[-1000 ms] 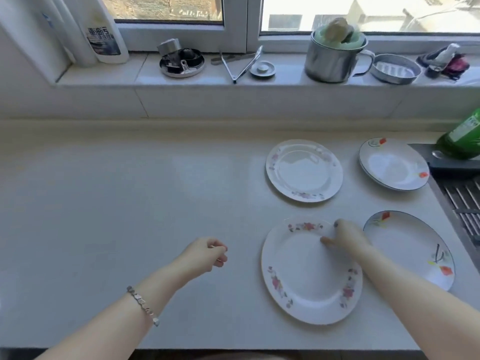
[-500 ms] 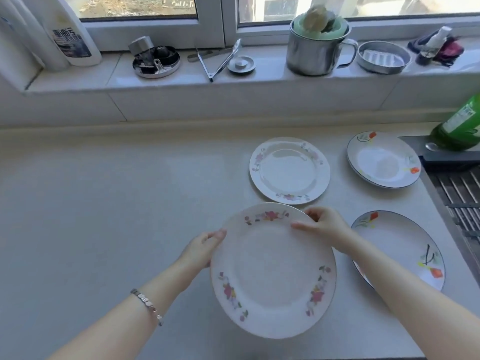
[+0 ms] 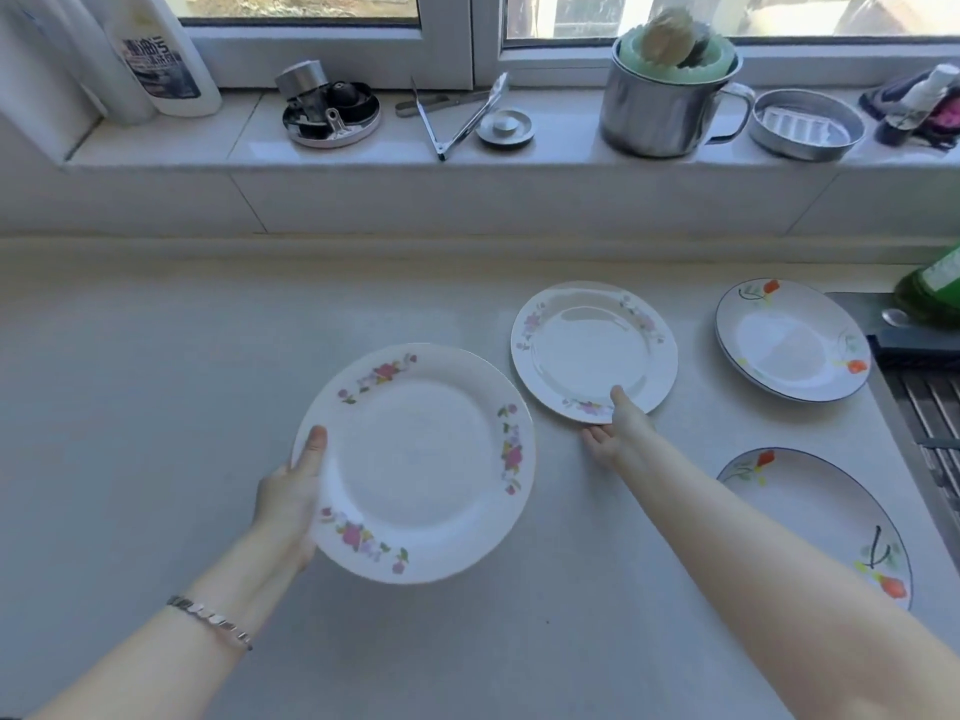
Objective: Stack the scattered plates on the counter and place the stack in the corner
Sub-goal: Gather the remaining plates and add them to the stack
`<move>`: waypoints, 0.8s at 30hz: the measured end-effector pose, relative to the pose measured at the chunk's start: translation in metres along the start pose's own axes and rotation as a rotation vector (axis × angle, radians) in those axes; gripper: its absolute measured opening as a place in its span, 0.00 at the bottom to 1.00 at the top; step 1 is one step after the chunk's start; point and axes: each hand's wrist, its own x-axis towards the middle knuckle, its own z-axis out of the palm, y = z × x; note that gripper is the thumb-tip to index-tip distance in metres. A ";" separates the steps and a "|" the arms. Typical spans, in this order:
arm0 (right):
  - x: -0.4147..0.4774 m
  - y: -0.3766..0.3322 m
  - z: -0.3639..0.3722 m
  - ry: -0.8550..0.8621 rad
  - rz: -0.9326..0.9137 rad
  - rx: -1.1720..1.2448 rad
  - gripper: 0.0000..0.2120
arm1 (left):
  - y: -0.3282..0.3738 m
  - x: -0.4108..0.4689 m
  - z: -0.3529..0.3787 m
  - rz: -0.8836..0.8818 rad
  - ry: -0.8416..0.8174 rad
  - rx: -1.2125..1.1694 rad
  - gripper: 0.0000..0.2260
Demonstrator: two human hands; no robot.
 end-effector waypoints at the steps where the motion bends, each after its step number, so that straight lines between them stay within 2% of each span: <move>1: 0.001 0.001 0.004 -0.002 0.009 0.041 0.27 | 0.002 0.002 -0.006 0.007 0.017 -0.012 0.20; 4: 0.005 0.003 0.012 -0.018 -0.030 0.125 0.23 | 0.004 0.005 -0.023 0.032 0.050 -0.037 0.20; 8: 0.004 0.002 0.016 -0.040 -0.141 0.087 0.22 | 0.004 0.003 -0.042 0.063 0.062 -0.050 0.14; 12: -0.022 0.003 0.019 -0.137 -0.167 0.097 0.15 | 0.001 -0.001 -0.063 0.057 0.085 -0.080 0.16; 14: -0.041 0.014 0.024 -0.180 -0.158 0.096 0.16 | 0.004 -0.005 -0.079 0.038 0.096 -0.093 0.16; 18: -0.095 0.054 0.056 -0.357 -0.122 -0.006 0.05 | 0.020 -0.010 -0.130 0.069 0.140 -0.133 0.15; 21: -0.137 0.093 0.096 -0.506 -0.089 -0.080 0.05 | 0.031 -0.007 -0.187 0.078 0.199 -0.156 0.15; 24: -0.177 0.140 0.142 -0.636 -0.049 -0.178 0.05 | 0.044 -0.001 -0.258 0.099 0.316 -0.197 0.22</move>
